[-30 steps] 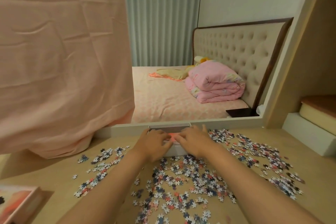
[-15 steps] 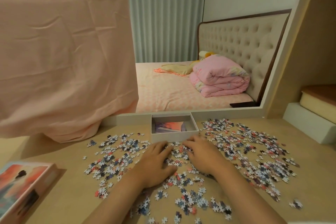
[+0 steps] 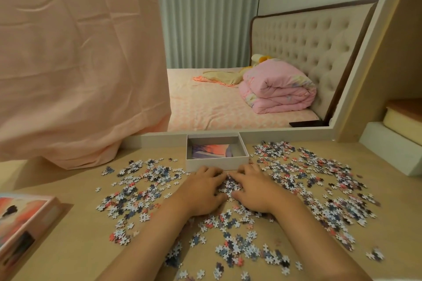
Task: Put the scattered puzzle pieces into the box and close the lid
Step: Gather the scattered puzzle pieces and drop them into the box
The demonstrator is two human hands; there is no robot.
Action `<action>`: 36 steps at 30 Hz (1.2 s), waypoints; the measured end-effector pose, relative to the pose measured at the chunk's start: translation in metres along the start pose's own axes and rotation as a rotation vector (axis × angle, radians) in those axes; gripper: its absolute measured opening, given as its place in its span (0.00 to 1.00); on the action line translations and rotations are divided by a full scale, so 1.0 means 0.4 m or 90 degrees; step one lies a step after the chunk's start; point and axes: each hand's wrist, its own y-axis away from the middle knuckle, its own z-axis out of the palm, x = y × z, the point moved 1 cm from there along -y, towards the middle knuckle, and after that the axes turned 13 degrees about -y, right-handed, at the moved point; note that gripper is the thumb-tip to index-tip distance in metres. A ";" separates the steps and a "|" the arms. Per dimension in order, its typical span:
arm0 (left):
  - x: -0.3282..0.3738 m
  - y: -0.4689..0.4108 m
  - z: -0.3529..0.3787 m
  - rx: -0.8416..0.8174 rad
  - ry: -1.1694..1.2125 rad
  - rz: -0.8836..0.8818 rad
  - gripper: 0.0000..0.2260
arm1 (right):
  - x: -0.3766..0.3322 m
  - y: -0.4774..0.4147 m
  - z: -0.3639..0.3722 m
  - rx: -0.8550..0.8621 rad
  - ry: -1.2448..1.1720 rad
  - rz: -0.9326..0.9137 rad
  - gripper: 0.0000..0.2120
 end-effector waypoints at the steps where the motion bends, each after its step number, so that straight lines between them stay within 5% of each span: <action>1: 0.001 -0.002 0.003 0.024 0.013 -0.001 0.26 | -0.003 -0.002 0.003 0.014 -0.018 -0.007 0.29; 10: -0.028 -0.013 -0.002 0.064 0.205 -0.019 0.13 | -0.016 -0.018 0.014 0.110 -0.169 0.005 0.13; 16: -0.040 -0.007 -0.006 -0.004 0.205 0.001 0.25 | -0.048 -0.021 0.009 0.078 -0.145 0.032 0.21; 19: -0.043 -0.010 -0.016 -0.010 0.188 0.001 0.19 | -0.064 -0.028 0.013 0.070 -0.163 0.079 0.16; 27: -0.084 0.010 -0.044 0.065 0.321 -0.040 0.06 | -0.097 -0.041 -0.047 0.084 -0.288 0.096 0.05; 36: -0.184 -0.064 -0.114 0.247 0.433 -0.189 0.05 | -0.123 -0.178 -0.180 0.267 -0.275 -0.014 0.04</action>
